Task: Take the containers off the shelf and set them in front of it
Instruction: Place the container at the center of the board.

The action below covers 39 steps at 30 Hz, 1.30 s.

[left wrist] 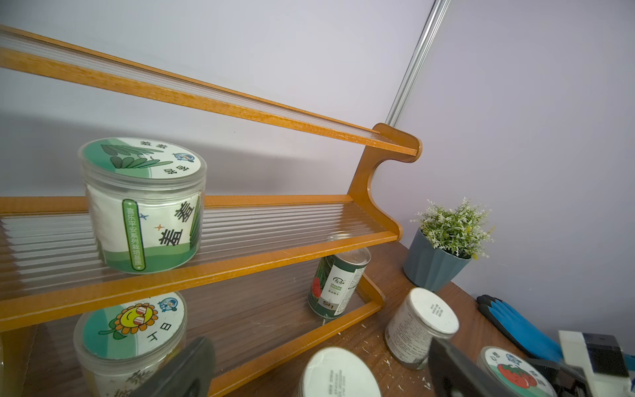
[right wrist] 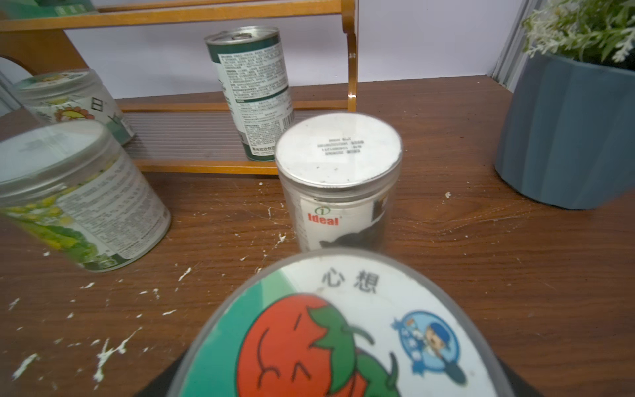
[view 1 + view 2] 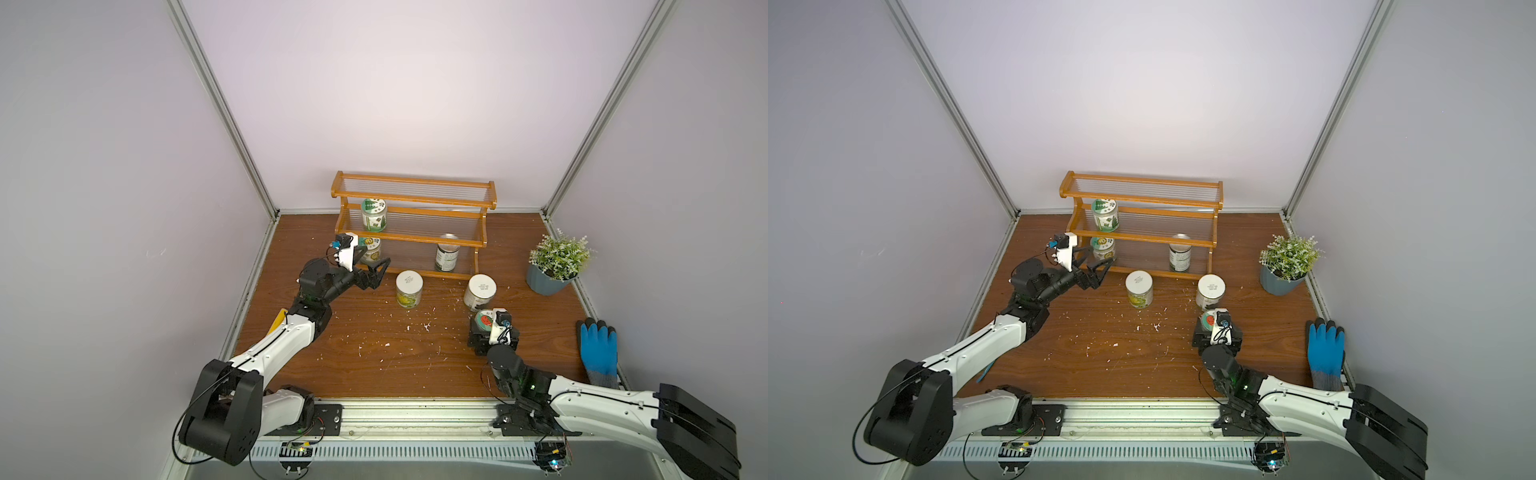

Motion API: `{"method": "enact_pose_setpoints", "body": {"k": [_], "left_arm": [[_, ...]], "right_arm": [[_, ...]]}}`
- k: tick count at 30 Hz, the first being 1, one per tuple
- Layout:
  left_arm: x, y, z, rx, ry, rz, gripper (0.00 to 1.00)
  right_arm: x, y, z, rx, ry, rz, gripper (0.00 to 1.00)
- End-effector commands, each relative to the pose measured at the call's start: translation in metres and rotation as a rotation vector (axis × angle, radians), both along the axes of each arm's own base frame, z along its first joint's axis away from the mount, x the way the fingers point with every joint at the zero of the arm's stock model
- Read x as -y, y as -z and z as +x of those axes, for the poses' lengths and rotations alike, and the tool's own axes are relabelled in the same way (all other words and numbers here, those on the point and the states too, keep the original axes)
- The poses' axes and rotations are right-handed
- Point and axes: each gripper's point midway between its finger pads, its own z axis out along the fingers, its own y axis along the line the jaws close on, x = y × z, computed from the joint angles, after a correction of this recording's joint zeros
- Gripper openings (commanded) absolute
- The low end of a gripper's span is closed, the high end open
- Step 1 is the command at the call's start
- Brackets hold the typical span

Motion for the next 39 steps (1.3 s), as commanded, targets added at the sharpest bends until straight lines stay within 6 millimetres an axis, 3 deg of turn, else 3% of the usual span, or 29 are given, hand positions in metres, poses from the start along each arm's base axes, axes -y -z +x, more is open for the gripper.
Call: {"method": "enact_pose_setpoints", "body": {"k": [1, 8, 20, 29, 32, 39], "left_arm": [[-0.002, -0.008, -0.001, 0.036, -0.003, -0.004, 1.0], [-0.002, -0.009, -0.001, 0.042, -0.009, -0.001, 1.0], [-0.004, -0.01, -0.002, 0.049, -0.02, 0.003, 1.0], [-0.004, -0.01, -0.002, 0.05, -0.022, 0.004, 1.0], [-0.005, -0.01, -0.003, 0.052, -0.024, 0.003, 1.0], [-0.006, -0.011, -0.004, 0.056, -0.029, 0.007, 1.0]], "right_arm": [[0.005, -0.024, 0.013, 0.074, 0.096, 0.104, 0.76], [0.008, -0.023, 0.024, 0.075, 0.102, 0.118, 0.78], [-0.011, -0.01, 0.036, 0.025, 0.026, 0.103, 0.8], [-0.009, -0.007, 0.036, 0.009, 0.035, 0.063, 0.99], [-0.009, -0.005, 0.035, -0.002, 0.033, 0.052, 0.99], [-0.01, -0.019, 0.03, 0.026, 0.032, 0.056, 0.99]]}}
